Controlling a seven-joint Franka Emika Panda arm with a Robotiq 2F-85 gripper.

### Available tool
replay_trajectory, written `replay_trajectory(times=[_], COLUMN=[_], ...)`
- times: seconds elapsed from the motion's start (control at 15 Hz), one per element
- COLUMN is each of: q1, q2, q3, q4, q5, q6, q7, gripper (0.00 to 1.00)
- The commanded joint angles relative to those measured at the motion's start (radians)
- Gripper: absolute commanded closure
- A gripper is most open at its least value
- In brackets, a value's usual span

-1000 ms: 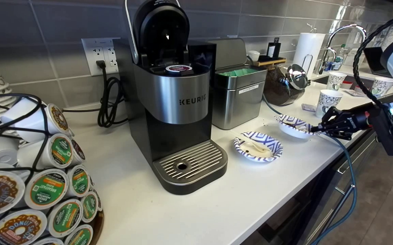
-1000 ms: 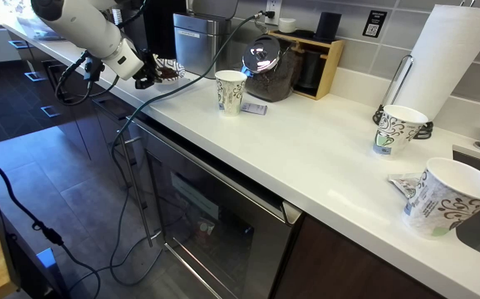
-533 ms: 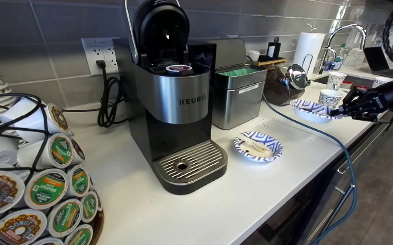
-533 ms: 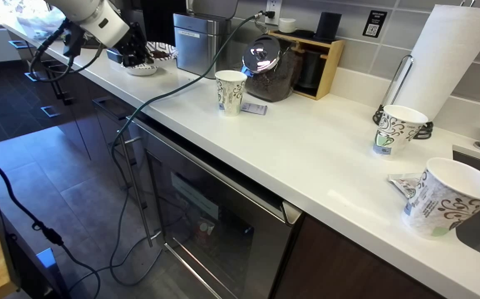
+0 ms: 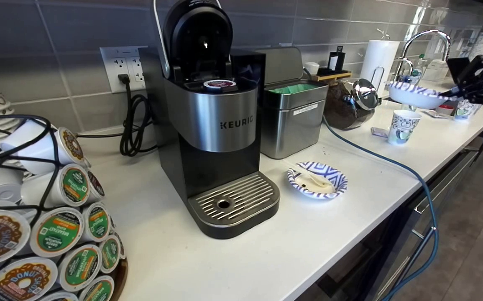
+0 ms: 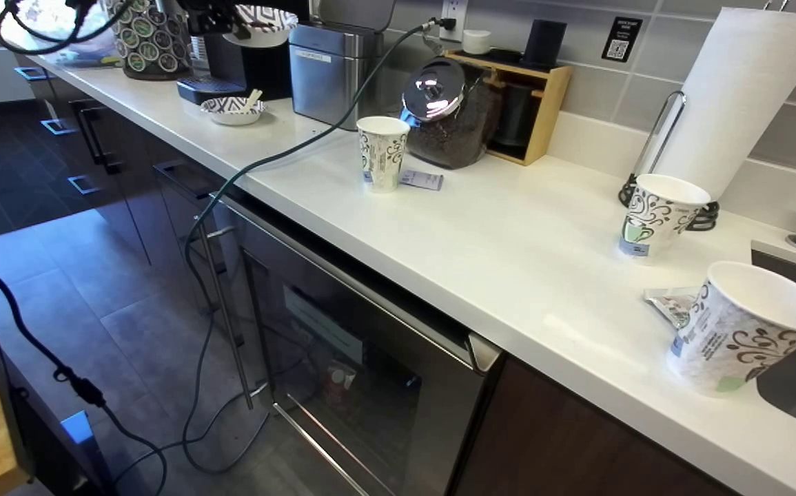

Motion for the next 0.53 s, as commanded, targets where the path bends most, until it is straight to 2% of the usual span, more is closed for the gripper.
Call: replay_trajectory(times=[0.0, 0.07, 0.13, 0.2, 0.27, 0.47], q1=[-0.144, -0.184, -0.172, -0.167, -0.131, -0.142], q2=[-0.13, -0.156, -0.171, -0.158, -0.141, -0.165], q3=[-0.012, -0.026, -0.077, -0.104, -0.089, -0.129], q4=[-0.004, 0.014, 0.033, 0.052, 0.037, 0.05], q5=[-0.276, -0.349, -0.403, -0.42, -0.379, -0.413], q6=[-0.152, -0.206, -0.245, -0.283, -0.202, -0.255], q7=[0.222, 0.271, 0.293, 0.283, 0.259, 0.264], gripper=[0.99, 0.99, 0.99, 0.99, 0.96, 0.96])
